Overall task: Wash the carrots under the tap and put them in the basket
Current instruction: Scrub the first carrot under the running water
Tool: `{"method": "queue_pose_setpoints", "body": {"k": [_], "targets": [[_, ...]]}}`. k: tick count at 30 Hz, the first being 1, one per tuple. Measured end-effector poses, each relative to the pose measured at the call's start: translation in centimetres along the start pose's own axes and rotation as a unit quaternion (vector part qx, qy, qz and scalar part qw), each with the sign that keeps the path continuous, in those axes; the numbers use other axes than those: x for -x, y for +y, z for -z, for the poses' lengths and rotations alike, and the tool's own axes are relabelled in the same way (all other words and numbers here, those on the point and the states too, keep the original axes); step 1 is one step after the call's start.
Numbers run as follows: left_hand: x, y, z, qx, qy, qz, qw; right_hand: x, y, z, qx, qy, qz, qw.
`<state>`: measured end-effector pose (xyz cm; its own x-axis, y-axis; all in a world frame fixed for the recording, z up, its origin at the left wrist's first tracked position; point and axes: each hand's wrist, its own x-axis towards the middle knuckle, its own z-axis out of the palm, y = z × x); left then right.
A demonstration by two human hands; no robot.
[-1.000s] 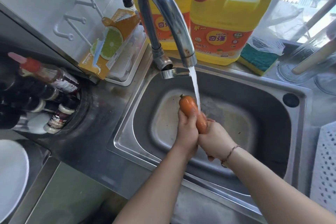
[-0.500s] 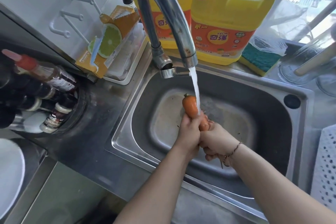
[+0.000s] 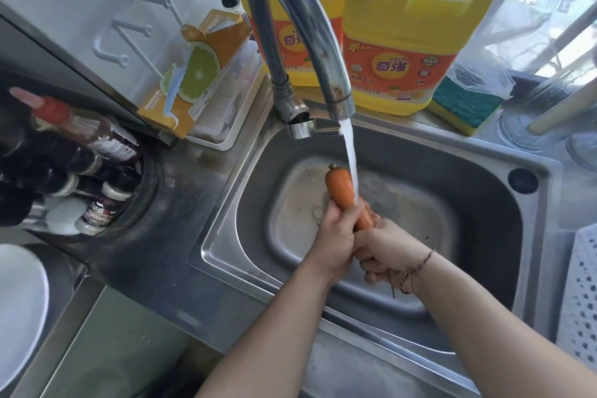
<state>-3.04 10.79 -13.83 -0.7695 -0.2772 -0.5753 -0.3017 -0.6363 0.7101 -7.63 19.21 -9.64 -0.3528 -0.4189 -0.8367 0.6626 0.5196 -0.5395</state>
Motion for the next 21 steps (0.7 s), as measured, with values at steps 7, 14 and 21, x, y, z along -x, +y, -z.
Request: {"method": "queue_pose_setpoints", "body": {"k": [7, 14, 21], "targets": [[-0.5, 0.5, 0.7, -0.01, -0.006, 0.006, 1.0, 0.4, 0.2, 0.1, -0.044, -0.045, -0.028, 0.998], [-0.1, 0.2, 2.5, 0.013, -0.128, 0.015, 0.992, 0.2, 0.8, 1.1, -0.183, -0.112, -0.103, 0.971], [-1.8, 0.8, 0.0, -0.067, 0.172, 0.057, 0.981, 0.2, 1.4, -0.8, 0.069, 0.021, 0.039, 0.997]]}}
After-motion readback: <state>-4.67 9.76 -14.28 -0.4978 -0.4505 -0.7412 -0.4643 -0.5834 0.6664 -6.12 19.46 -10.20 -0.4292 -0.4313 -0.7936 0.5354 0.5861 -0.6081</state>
